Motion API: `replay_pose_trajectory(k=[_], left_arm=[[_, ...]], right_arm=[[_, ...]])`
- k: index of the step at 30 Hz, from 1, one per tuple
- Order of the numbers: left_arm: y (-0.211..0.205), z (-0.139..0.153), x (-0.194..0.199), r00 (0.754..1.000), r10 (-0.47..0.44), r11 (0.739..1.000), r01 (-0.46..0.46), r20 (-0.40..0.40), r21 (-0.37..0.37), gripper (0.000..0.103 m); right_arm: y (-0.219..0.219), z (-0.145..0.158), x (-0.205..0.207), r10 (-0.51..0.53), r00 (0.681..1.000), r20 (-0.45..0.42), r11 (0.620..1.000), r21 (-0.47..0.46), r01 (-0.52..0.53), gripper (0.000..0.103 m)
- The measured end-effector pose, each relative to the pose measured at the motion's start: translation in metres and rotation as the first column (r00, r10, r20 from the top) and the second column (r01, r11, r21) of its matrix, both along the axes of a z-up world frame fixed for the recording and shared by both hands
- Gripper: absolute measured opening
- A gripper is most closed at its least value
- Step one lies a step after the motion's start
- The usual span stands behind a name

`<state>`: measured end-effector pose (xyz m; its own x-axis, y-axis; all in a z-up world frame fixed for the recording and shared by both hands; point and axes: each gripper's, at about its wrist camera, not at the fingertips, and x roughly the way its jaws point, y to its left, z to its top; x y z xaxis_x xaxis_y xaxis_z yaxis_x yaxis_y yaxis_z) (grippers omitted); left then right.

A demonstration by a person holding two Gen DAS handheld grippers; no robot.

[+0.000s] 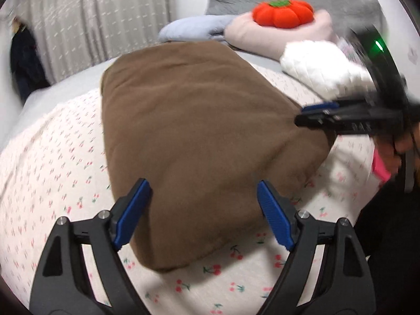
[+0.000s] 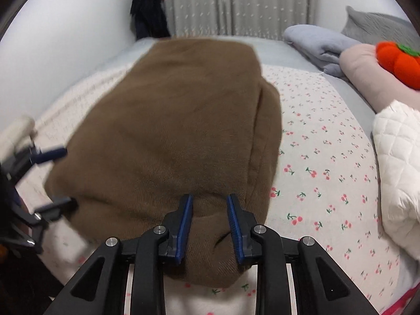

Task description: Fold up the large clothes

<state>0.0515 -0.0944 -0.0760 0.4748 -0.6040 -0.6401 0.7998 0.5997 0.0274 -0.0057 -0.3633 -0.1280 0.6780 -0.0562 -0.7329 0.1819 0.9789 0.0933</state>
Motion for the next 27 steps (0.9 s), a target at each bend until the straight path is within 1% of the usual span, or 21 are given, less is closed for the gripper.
replay_pose_trajectory(k=[1, 2, 4, 5, 6, 7, 8, 10, 11, 13, 15, 17, 18, 20, 23, 25, 27], left_arm=[[0.004, 0.005, 0.000, 1.000, 0.018, 1.000, -0.018, -0.017, -0.014, 0.084], [0.008, 0.010, 0.000, 0.999, 0.042, 0.999, -0.043, -0.033, -0.028, 0.084], [0.015, 0.020, -0.003, 0.994, 0.099, 0.994, -0.101, -0.042, -0.052, 0.085], [0.019, 0.023, -0.006, 0.988, 0.152, 0.987, -0.154, -0.034, -0.042, 0.085], [0.022, 0.027, -0.009, 0.977, 0.214, 0.976, -0.215, -0.026, -0.033, 0.085], [0.025, 0.029, -0.014, 0.967, 0.255, 0.966, -0.255, -0.018, -0.030, 0.088], [0.028, 0.030, -0.018, 0.951, 0.308, 0.951, -0.308, -0.008, -0.014, 0.093], [0.033, 0.028, -0.028, 0.917, 0.399, 0.917, -0.398, -0.017, 0.030, 0.095], [0.035, 0.028, -0.032, 0.909, 0.416, 0.909, -0.415, -0.026, 0.036, 0.095], [0.037, 0.025, -0.040, 0.894, 0.444, 0.896, -0.441, -0.053, 0.054, 0.097], [0.038, 0.020, -0.046, 0.876, 0.476, 0.879, -0.471, -0.079, 0.080, 0.099], [0.038, 0.016, -0.053, 0.854, 0.512, 0.858, -0.504, -0.097, 0.096, 0.101], [0.037, 0.015, -0.055, 0.848, 0.521, 0.853, -0.511, -0.102, 0.105, 0.101], [0.034, 0.013, -0.060, 0.840, 0.532, 0.845, -0.520, -0.107, 0.124, 0.101], [0.029, 0.011, -0.068, 0.827, 0.556, 0.827, -0.541, -0.085, 0.153, 0.102], [0.026, 0.008, -0.070, 0.822, 0.564, 0.821, -0.547, -0.086, 0.163, 0.102], [0.023, 0.003, -0.072, 0.818, 0.565, 0.821, -0.544, -0.105, 0.174, 0.102]], right_arm=[[0.001, 0.007, -0.007, -0.021, 1.000, 0.017, 1.000, -0.003, 0.021, 0.040], [0.001, 0.010, -0.012, -0.037, 0.999, 0.031, 0.999, -0.004, 0.037, 0.053], [-0.001, 0.014, -0.022, -0.078, 0.996, 0.054, 0.997, 0.003, 0.078, 0.066], [-0.001, 0.015, -0.028, -0.097, 0.994, 0.057, 0.995, 0.002, 0.097, 0.069], [0.001, 0.016, -0.034, -0.111, 0.992, 0.055, 0.994, -0.005, 0.111, 0.069], [0.006, 0.017, -0.041, -0.127, 0.990, 0.055, 0.991, -0.032, 0.129, 0.071], [0.012, 0.015, -0.049, -0.135, 0.989, 0.055, 0.989, -0.054, 0.138, 0.076], [0.025, 0.014, -0.062, -0.165, 0.985, 0.040, 0.981, -0.099, 0.169, 0.084], [0.032, 0.011, -0.068, -0.179, 0.983, 0.031, 0.978, -0.099, 0.181, 0.085], [0.043, 0.003, -0.080, -0.193, 0.981, 0.008, 0.980, -0.057, 0.193, 0.086], [0.052, -0.003, -0.084, -0.196, 0.981, -0.007, 0.980, -0.037, 0.196, 0.086], [0.062, -0.004, -0.084, -0.189, 0.982, -0.010, 0.981, -0.050, 0.188, 0.086], [0.067, -0.004, -0.082, -0.182, 0.983, -0.010, 0.982, -0.059, 0.181, 0.086], [0.076, -0.002, -0.080, -0.175, 0.985, -0.011, 0.982, -0.072, 0.173, 0.087], [0.081, -0.003, -0.077, -0.191, 0.981, -0.019, 0.979, -0.080, 0.189, 0.088], [0.082, -0.005, -0.076, -0.195, 0.981, -0.023, 0.979, -0.067, 0.193, 0.088], [0.081, -0.007, -0.077, -0.198, 0.980, -0.023, 0.979, -0.064, 0.196, 0.088]])
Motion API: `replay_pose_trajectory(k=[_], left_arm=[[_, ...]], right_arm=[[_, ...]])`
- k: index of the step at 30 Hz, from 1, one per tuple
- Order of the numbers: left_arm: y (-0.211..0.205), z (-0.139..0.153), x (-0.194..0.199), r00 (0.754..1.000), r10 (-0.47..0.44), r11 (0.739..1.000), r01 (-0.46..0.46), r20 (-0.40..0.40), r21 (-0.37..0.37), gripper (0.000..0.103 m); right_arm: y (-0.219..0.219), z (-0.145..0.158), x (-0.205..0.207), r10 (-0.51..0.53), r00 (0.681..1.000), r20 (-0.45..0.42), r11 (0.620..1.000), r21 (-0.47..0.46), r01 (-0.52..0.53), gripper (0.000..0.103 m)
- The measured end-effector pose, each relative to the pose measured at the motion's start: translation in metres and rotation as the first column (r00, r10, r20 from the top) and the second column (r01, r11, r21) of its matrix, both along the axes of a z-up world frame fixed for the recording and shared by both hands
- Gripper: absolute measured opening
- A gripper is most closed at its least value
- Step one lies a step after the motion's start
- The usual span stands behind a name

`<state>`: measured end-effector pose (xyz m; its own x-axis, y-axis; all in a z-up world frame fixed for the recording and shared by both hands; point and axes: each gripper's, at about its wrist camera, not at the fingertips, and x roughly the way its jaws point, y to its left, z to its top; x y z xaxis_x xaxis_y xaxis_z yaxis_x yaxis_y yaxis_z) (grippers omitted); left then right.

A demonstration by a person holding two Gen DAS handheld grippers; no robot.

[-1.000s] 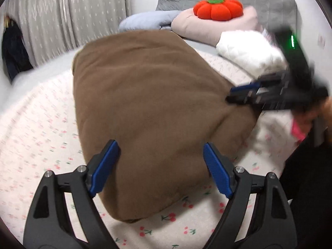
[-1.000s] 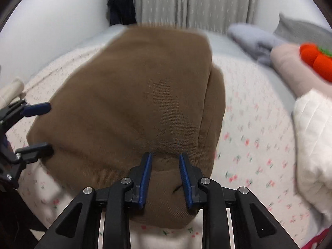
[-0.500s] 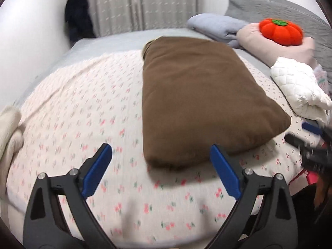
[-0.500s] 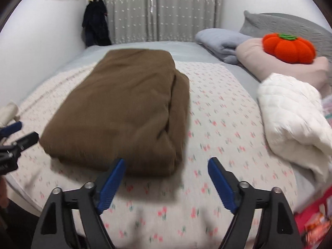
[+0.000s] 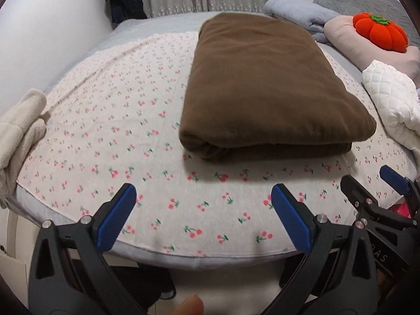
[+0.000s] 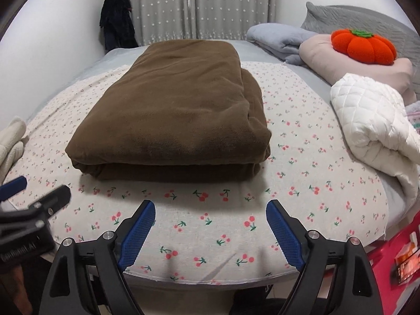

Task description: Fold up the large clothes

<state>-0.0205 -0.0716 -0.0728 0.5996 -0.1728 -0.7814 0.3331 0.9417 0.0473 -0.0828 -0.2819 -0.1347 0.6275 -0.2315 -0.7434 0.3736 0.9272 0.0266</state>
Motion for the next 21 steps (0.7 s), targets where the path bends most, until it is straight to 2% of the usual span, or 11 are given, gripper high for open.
replay_pose_trajectory(k=[4, 11, 21], left_arm=[[-0.004, -0.007, -0.004, 0.999, -0.001, 1.000, 0.001, -0.034, -0.007, 0.102], [-0.008, -0.005, -0.008, 0.999, 0.006, 1.000, -0.007, -0.037, -0.008, 0.102], [-0.009, -0.004, -0.014, 0.999, 0.011, 1.000, -0.011, -0.035, -0.003, 0.102]], right_arm=[[-0.004, -0.003, 0.000, -0.012, 1.000, 0.008, 1.000, 0.012, 0.012, 0.088], [-0.009, -0.004, -0.002, -0.037, 0.999, 0.016, 0.998, 0.043, 0.036, 0.089], [-0.005, -0.004, -0.005, -0.046, 0.999, 0.011, 0.999, -0.010, 0.046, 0.089]])
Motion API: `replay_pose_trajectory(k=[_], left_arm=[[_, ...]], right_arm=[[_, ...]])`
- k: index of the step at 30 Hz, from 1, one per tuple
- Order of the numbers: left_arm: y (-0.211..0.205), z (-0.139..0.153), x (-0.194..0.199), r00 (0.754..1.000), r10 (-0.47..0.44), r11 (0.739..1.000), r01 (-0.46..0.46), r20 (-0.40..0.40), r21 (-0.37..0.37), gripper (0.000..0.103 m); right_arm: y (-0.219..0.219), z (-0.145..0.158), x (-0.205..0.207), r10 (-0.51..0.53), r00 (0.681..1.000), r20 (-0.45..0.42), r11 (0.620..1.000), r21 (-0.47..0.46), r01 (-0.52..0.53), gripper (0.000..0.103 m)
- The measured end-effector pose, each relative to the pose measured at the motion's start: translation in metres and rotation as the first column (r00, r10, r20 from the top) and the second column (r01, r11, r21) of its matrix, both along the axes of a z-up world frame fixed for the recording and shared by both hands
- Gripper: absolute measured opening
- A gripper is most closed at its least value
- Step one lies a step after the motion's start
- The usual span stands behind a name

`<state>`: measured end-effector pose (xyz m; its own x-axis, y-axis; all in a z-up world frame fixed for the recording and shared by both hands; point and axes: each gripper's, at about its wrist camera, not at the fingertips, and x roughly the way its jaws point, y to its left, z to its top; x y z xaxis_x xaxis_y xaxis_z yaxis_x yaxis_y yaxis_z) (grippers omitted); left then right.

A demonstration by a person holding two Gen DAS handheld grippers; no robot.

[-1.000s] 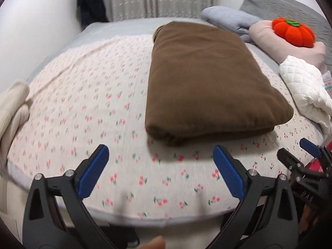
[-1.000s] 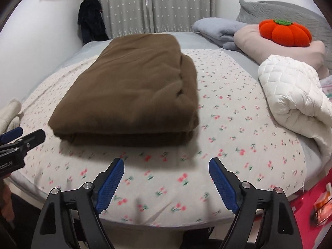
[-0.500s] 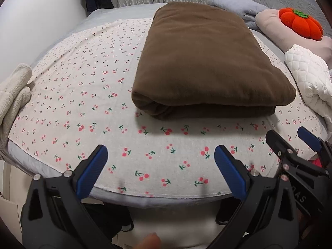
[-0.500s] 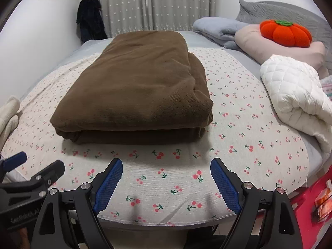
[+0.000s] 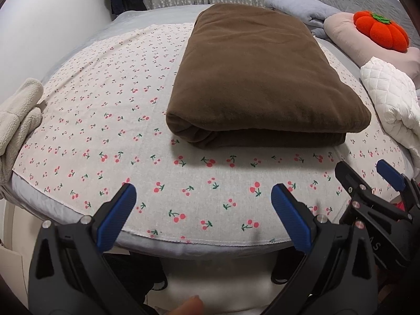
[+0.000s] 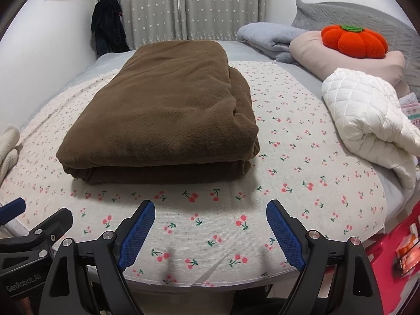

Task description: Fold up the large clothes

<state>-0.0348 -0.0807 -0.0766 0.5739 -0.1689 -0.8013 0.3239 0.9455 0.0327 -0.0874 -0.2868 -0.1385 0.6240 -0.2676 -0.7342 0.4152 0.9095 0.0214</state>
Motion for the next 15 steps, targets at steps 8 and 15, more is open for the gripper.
replay_pose_trajectory(k=[8, 15], left_arm=[[-0.0016, -0.0027, -0.0009, 1.000, 0.008, 1.000, -0.008, -0.007, -0.002, 0.102], [0.0016, -0.0021, -0.0004, 1.000, 0.030, 1.000, -0.030, -0.004, -0.009, 0.102]], right_arm=[[-0.0038, 0.0022, -0.0051, -0.011, 1.000, 0.008, 1.000, -0.006, 0.011, 0.089], [-0.0007, 0.0049, -0.0068, 0.005, 1.000, 0.019, 1.000, -0.016, -0.005, 0.089]])
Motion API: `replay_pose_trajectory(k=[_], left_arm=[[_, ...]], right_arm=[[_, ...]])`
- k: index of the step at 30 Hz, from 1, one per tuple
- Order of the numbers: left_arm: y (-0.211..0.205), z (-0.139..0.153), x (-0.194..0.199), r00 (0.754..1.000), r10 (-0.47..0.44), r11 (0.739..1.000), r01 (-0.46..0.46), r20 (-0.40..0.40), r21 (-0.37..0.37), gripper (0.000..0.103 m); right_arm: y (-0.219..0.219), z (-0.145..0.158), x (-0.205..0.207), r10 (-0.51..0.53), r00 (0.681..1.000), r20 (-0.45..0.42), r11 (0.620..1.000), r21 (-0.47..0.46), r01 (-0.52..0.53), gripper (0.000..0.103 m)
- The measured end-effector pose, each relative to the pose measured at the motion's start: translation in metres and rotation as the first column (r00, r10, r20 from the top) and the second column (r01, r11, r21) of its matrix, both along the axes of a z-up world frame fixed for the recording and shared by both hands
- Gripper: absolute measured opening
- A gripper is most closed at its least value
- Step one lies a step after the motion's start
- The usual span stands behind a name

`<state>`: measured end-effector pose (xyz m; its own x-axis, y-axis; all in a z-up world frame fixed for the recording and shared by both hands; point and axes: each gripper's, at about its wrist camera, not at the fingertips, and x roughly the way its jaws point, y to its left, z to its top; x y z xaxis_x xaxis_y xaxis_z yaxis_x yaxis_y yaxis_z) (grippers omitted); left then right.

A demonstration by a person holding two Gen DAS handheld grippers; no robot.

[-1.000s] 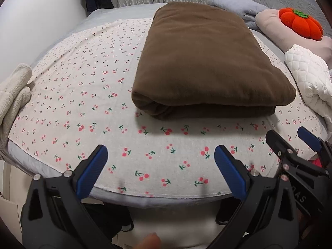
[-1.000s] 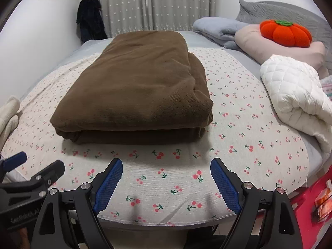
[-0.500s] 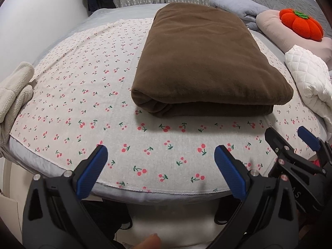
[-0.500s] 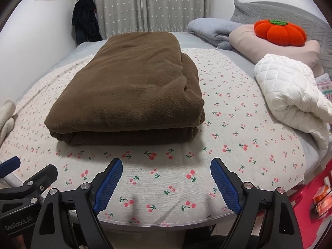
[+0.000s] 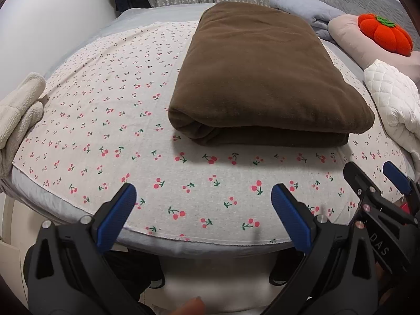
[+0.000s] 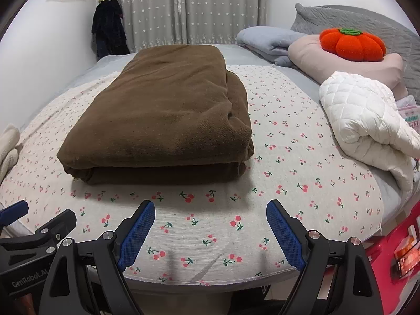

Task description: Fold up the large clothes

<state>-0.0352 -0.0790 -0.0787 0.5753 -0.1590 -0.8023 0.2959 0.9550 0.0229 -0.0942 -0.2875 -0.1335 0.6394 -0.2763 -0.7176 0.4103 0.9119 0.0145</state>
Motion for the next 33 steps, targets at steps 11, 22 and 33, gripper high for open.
replay_pose_trajectory(k=[11, 22, 33], left_arm=[[0.0046, 0.0028, 0.0011, 1.000, 0.017, 1.000, -0.017, 0.008, -0.005, 0.102], [0.0093, 0.0081, -0.0030, 1.000, 0.022, 0.999, -0.021, 0.021, -0.039, 0.102], [0.0070, 0.0052, -0.0030, 1.000, 0.021, 0.999, -0.021, 0.016, -0.044, 0.102]], right_arm=[[0.0018, 0.0027, -0.0016, 0.005, 1.000, 0.014, 1.000, -0.001, -0.005, 0.089], [0.0019, 0.0020, -0.0011, 0.011, 1.000, 0.005, 1.000, -0.005, -0.011, 0.089], [-0.0011, 0.0025, -0.0031, 0.006, 1.000, 0.009, 1.000, 0.003, -0.006, 0.089]])
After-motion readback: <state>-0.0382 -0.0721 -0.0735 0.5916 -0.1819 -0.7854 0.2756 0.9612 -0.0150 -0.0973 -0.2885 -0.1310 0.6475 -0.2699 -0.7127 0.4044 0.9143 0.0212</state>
